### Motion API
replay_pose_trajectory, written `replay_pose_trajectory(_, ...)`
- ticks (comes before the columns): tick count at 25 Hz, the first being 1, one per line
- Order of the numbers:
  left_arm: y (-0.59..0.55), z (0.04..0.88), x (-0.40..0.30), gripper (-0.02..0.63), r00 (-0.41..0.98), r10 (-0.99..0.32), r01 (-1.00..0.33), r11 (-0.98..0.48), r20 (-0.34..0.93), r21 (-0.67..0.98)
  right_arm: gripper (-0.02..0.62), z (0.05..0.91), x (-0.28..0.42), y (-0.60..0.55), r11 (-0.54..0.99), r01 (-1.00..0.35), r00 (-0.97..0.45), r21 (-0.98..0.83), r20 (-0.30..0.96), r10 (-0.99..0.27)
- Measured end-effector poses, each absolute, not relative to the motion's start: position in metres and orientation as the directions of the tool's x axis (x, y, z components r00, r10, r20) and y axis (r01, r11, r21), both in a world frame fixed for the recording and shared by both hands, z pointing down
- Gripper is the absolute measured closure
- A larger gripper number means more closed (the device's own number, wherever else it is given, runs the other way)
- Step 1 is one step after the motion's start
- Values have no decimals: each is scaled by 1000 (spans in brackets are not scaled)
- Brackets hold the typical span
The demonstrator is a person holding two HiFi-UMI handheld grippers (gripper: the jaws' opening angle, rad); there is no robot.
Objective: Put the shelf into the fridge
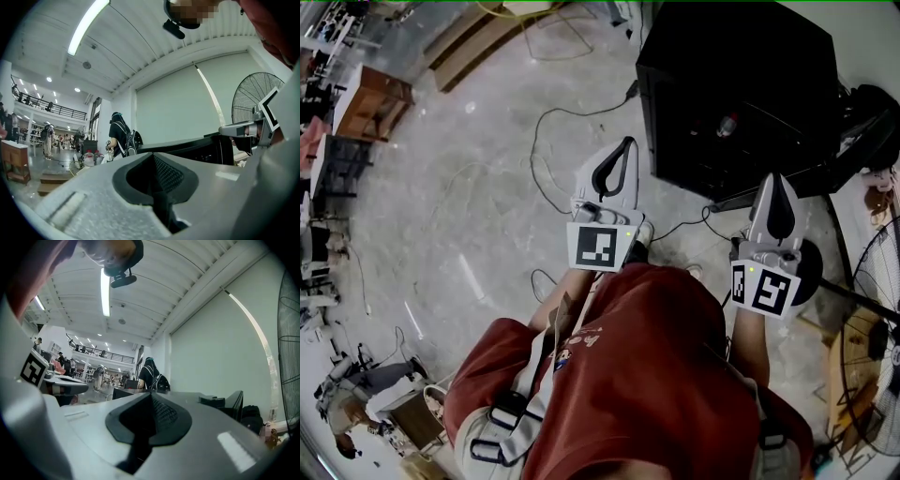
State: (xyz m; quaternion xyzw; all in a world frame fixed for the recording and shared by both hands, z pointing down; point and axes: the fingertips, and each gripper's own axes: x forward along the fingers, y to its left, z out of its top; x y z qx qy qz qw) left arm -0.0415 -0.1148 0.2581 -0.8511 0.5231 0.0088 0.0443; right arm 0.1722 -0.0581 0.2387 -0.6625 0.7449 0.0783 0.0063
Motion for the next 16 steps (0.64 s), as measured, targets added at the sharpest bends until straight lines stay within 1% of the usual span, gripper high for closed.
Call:
replay_pose_trajectory(5, -117, 260, -42, 600, 454, -890, -891, -450, -52, -65, 597, 240, 170, -61, 114, -987, -126, 110, -105, -986)
replay_pose_trajectory(10, -122, 260, -43, 600, 447, -894, -895, -446, -39, -30, 597, 242, 170, -63, 117, -988, -128, 105, -99, -987)
replay_pose_trajectory(16, -122, 264, -42, 600, 454, -890, -891, -452, -43, -47, 597, 246, 171, -64, 114, -988, -124, 105, -95, -988)
